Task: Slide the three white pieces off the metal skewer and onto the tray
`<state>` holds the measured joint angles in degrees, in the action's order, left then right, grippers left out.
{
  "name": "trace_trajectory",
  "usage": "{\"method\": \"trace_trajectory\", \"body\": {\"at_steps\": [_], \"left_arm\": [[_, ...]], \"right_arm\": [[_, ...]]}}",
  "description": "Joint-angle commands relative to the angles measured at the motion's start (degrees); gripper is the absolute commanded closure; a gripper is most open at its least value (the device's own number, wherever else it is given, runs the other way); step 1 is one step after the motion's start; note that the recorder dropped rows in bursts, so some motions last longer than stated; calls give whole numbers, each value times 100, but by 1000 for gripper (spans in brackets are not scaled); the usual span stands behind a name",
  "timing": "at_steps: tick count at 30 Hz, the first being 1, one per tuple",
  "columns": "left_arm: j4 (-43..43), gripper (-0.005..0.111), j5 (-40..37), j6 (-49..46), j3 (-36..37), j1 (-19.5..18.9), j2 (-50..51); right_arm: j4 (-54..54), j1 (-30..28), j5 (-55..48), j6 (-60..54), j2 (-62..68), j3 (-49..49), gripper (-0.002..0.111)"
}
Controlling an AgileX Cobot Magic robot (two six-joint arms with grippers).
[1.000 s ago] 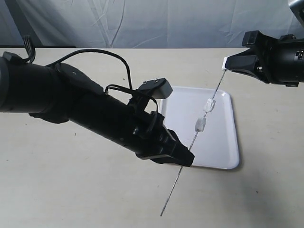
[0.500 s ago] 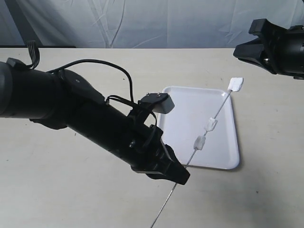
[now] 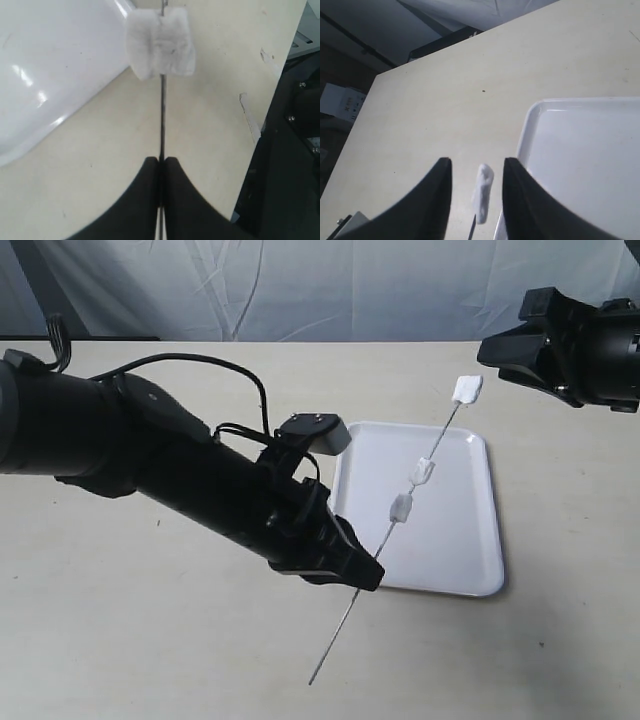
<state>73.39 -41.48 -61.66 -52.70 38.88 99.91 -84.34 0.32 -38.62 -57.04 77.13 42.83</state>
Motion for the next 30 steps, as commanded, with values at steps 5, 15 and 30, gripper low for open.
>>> {"method": "trace_trajectory", "body": {"at_steps": [5,15,30], "left_arm": [[-13,107,4,7,-157,-19,-9],[9,107,32,7,-157,-19,-9],[-2,107,15,-4,-275,-19,-9]], "right_arm": [[41,-26,-152,9,-25,34,85],[55,-26,-152,21,-25,34,85],[55,-16,-256,31,196,34,85]]}}
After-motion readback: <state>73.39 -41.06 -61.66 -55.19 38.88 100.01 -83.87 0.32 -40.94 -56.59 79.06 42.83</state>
